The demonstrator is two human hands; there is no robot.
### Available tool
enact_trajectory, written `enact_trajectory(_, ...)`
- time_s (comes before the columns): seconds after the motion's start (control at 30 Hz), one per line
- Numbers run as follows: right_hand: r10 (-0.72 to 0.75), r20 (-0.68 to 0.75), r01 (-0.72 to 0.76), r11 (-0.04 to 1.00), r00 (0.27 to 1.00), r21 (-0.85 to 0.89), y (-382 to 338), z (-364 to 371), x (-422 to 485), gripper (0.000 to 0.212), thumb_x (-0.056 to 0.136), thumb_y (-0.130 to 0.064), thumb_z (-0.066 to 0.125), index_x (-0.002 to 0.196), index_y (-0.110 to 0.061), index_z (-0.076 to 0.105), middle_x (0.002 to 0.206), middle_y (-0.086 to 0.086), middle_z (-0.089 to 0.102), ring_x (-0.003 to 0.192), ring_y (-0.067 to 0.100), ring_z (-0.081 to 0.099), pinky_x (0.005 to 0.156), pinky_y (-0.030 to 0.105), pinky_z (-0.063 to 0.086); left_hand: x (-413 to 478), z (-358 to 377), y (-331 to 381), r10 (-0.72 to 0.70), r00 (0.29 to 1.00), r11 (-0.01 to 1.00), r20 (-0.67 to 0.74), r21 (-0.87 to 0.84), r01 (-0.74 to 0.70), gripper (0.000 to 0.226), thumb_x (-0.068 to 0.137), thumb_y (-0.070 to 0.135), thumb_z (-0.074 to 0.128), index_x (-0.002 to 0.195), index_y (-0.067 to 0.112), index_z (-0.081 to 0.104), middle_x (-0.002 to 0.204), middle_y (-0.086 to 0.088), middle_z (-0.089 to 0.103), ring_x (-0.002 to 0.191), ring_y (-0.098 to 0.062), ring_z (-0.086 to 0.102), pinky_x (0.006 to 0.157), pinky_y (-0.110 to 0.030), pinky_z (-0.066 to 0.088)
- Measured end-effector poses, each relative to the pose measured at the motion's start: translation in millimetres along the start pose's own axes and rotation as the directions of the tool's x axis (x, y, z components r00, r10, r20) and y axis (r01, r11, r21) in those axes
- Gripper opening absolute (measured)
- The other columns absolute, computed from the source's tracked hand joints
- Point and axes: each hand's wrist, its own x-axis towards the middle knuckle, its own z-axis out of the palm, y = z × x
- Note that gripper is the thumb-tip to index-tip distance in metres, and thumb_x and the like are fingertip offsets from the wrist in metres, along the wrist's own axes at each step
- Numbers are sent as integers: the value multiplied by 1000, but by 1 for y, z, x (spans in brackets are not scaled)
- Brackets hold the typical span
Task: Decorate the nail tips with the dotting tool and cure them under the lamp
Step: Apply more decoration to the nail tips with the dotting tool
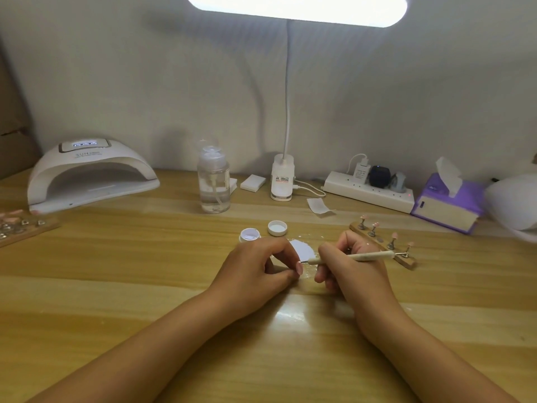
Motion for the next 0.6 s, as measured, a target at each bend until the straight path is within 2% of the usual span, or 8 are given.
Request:
enact_trajectory(0.37,-4,-5,4,1000,1000,3,1,-1,0,38,79,-2,59,51,-23,45,51,16,62,38,11,45,38,17,35,0,0,0,1,1000,1000,-1,6,-1,16,83,19,75,79,32,65,82,24,67,52,-2,49,56,-14,32)
enact_trajectory(0.6,38,-73,-26,987,997,159,-4,-6,1,26,85,-4,54,65,-16,43,47,5,56,40,10,40,38,18,34,0,-1,0,-4,1000,1000,13,-10,4,13,83,19,74,81,30,67,84,24,68,52,-1,50,58,-13,35)
